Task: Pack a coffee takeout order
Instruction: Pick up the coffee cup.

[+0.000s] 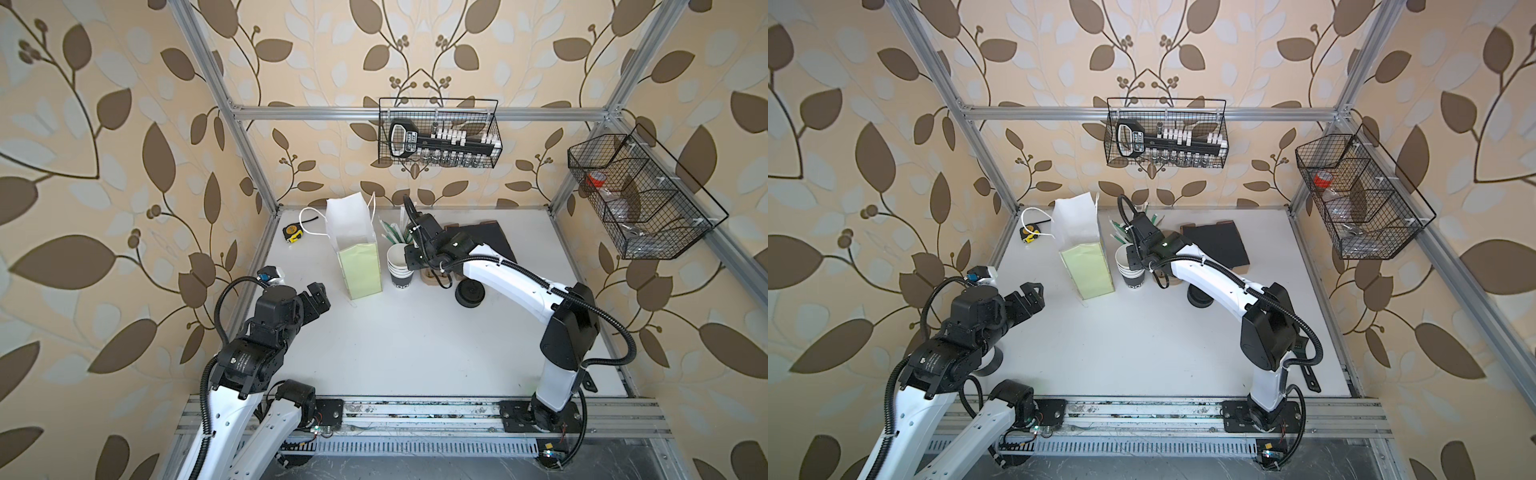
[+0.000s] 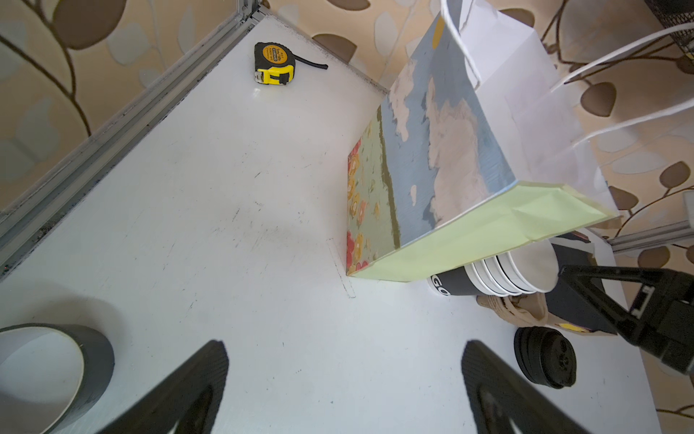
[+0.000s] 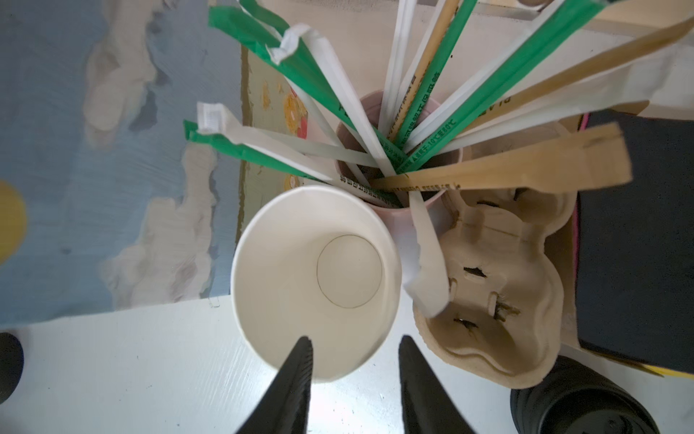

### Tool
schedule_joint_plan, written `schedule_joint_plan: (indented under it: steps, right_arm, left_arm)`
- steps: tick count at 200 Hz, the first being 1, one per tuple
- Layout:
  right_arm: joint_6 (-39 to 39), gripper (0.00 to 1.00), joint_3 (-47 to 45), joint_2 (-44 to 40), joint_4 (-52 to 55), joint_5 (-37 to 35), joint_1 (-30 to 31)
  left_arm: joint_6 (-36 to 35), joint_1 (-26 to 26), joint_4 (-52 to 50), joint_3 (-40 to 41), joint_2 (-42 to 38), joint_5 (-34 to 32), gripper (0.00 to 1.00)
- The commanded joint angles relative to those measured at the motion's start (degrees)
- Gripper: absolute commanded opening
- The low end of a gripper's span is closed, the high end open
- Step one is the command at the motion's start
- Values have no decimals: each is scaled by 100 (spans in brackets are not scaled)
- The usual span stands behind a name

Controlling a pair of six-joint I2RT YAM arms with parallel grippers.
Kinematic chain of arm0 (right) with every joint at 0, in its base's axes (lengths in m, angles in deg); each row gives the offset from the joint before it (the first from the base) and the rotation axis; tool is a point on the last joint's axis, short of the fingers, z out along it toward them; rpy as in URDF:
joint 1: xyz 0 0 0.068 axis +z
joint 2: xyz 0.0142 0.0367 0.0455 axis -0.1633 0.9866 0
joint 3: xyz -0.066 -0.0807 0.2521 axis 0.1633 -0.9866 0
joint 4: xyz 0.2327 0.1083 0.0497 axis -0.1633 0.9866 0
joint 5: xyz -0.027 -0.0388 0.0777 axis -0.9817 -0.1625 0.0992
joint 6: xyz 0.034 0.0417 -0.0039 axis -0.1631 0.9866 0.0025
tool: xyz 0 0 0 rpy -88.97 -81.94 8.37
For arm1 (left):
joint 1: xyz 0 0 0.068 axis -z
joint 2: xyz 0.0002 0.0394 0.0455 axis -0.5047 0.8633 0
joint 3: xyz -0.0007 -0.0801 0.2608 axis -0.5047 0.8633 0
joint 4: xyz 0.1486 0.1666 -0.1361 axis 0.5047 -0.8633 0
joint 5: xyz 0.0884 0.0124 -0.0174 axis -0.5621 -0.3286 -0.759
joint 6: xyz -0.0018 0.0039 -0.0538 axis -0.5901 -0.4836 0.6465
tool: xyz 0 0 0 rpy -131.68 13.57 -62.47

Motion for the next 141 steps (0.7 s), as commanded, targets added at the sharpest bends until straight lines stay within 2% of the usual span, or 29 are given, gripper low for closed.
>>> schedule_joint_plan:
  steps: [1, 70, 141]
  right_arm:
    - [51, 34, 294, 236, 230, 102, -90]
    - [18, 35, 693, 648, 478, -90, -155]
    - [77, 12, 868, 799, 471, -12, -178]
  left_arm:
    - [-126, 46, 31, -24, 5, 14, 99]
    - [-161, 46, 31, -41, 21, 8, 99]
    - [-177, 46, 31, -59, 32, -27, 99]
